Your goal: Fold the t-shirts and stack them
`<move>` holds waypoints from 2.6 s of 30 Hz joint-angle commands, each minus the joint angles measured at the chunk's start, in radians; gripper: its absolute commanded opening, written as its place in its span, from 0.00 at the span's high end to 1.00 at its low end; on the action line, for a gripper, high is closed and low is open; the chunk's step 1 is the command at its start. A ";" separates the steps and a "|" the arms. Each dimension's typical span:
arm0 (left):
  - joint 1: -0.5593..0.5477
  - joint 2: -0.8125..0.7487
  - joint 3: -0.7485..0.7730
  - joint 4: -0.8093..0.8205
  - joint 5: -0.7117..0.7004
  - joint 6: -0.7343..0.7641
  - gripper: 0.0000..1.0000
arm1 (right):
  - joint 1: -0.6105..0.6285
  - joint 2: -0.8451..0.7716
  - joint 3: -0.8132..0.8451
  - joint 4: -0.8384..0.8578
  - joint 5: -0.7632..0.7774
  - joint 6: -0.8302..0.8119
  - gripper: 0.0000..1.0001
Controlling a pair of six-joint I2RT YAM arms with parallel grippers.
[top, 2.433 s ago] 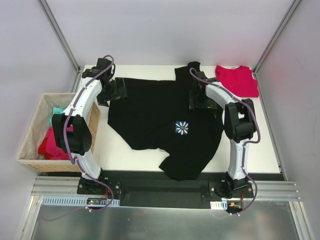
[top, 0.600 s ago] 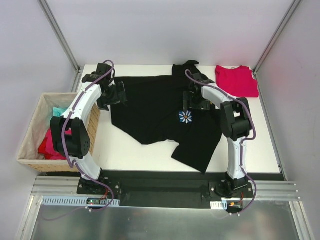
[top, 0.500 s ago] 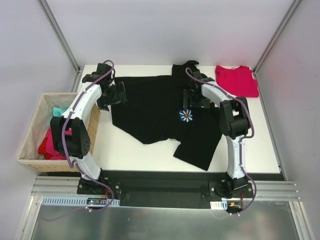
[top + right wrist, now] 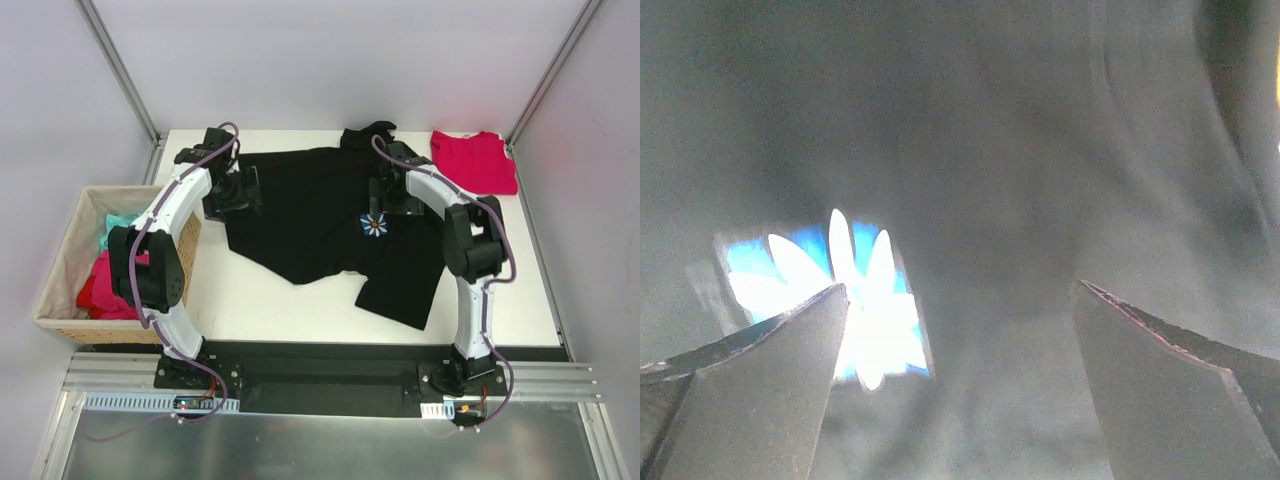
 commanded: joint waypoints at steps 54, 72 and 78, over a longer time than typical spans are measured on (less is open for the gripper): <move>-0.206 0.198 -0.239 0.078 0.018 -0.231 0.78 | 0.233 -0.601 -0.435 0.190 0.133 -0.056 0.03; -0.177 0.306 0.379 -0.175 -0.033 -0.118 1.00 | 0.233 -0.581 -0.425 0.190 0.124 -0.056 0.03; -0.152 0.619 0.749 -0.312 0.011 -0.090 0.01 | 0.233 -0.581 -0.424 0.184 0.112 -0.059 0.04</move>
